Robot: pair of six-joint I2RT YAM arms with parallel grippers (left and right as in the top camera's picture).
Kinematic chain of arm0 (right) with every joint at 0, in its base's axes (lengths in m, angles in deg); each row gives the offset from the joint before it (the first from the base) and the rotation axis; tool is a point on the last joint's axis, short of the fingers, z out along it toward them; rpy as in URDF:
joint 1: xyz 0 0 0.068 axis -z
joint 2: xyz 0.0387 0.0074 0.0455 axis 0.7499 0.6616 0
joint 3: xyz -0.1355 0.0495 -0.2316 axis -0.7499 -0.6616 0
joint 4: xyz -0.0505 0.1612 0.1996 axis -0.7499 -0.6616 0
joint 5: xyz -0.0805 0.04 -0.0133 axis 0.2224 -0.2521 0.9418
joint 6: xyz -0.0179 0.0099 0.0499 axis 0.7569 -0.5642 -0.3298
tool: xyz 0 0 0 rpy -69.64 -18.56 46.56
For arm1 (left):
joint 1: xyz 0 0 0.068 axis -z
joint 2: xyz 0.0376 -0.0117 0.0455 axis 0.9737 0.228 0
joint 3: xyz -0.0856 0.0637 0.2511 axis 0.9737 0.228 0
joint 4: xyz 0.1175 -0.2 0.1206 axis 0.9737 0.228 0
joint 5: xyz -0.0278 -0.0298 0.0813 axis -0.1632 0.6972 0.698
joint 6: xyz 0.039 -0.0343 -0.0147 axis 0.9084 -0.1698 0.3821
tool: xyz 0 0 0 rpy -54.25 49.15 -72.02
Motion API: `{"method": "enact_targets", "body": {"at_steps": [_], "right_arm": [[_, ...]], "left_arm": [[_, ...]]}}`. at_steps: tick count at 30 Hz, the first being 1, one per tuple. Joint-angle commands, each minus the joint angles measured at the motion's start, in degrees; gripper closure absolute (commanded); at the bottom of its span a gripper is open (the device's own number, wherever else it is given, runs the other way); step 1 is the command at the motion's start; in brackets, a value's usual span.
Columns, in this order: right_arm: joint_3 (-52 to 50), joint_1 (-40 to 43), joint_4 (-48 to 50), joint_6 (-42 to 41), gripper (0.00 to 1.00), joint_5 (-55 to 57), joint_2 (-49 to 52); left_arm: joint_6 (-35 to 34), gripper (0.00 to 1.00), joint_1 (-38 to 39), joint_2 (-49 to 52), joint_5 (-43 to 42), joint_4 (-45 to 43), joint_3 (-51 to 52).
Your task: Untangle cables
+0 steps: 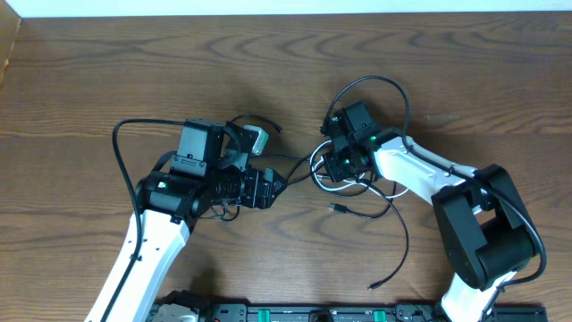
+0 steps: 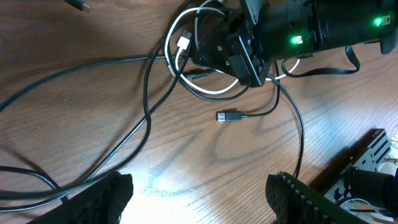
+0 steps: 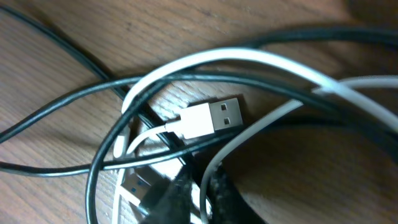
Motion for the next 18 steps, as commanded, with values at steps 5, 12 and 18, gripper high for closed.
{"method": "enact_targets", "body": {"at_steps": [5, 12, 18], "right_arm": [[-0.35, -0.15, -0.50, -0.09, 0.99, 1.18, 1.99], [4.26, -0.17, -7.13, -0.39, 0.99, 1.25, -3.80], [17.11, 0.85, -15.98, -0.39, 0.99, 1.46, -12.57]], "left_arm": [[0.35, 0.25, 0.07, -0.31, 0.33, 0.15, -0.31], [0.37, 0.25, 0.07, -0.31, 0.33, 0.13, -0.31], [0.37, 0.25, 0.07, -0.31, 0.35, 0.13, -0.31]]}}
